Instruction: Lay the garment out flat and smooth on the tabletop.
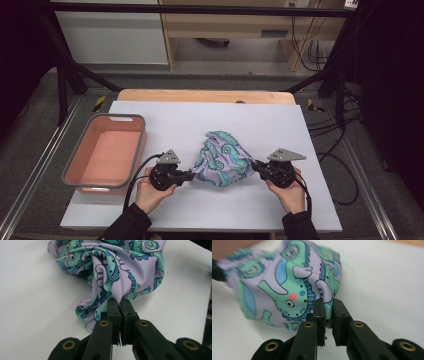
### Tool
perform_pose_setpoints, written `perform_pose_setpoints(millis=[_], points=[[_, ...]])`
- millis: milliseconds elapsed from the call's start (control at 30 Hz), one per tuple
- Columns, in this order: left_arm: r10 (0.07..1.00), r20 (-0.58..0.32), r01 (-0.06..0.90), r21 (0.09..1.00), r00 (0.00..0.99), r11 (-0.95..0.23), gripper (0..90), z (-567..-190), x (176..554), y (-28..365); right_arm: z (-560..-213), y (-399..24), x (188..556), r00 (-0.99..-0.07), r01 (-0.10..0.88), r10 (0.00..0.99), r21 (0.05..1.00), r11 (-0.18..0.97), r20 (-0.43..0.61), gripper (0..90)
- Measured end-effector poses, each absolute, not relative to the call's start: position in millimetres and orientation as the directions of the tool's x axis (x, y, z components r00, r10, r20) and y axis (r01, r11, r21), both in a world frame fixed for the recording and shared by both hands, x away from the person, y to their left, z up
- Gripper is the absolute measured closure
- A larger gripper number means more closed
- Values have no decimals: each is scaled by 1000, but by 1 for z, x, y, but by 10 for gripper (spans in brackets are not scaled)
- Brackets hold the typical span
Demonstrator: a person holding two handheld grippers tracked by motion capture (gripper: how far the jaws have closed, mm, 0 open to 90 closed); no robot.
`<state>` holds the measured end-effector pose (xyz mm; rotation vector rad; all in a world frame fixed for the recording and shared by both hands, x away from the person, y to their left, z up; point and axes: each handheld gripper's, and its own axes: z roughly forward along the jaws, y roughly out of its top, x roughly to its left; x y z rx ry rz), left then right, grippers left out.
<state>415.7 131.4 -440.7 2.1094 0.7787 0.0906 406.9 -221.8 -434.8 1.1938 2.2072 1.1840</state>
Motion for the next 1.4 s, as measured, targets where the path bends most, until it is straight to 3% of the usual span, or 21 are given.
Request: perform_pose_setpoints(millis=[100,233,300,367,400,433,467,567,700,867,967,1100,1300,1333,1400], points=[[545,-200,486,749,814,-450,876,-441,413,127,-442,-223,410,-564,535,822,793,292,77,785],[539,-182,473,746,822,-469,877,-440,410,122,-435,-220,409,-571,494,817,828,264,81,586],[538,-176,468,746,824,-474,877,-439,410,121,-427,-214,407,-592,460,800,856,237,97,443],[540,-174,469,744,824,-476,877,-438,410,122,-421,-202,408,-620,446,778,863,239,105,417],[540,-171,468,743,824,-479,876,-438,410,122,-421,-186,411,-647,441,756,858,265,99,335],[538,-169,467,740,826,-485,876,-438,410,123,-421,-186,411,-647,441,756,858,265,99,335],[538,-167,465,741,827,-485,876,-438,410,123,-423,-169,419,-654,453,750,844,286,97,275],[535,-168,467,735,828,-492,876,-439,410,123,-427,-154,429,-655,466,751,830,306,91,267],[535,-166,467,732,829,-496,875,-440,410,122,-435,-134,443,-650,475,758,808,348,56,346],[525,-169,463,733,834,-499,873,-441,409,120,-435,-138,437,-641,474,767,798,372,23,741],[521,-174,461,736,836,-495,866,-442,409,120,-426,-152,429,-630,468,775,820,329,48,878],[513,-184,458,746,839,-483,797,-442,409,118,-417,-170,417,-626,464,779,826,320,50,888],[534,-168,441,785,828,-436,481,-440,414,122,-415,-205,400,-599,472,798,836,280,71,888],[539,-171,441,791,825,-424,380,-439,415,124,-418,-216,394,-596,477,800,831,285,68,886],[545,-179,445,798,819,-406,352,-439,417,126,-421,-220,392,-594,487,802,823,292,67,885]])
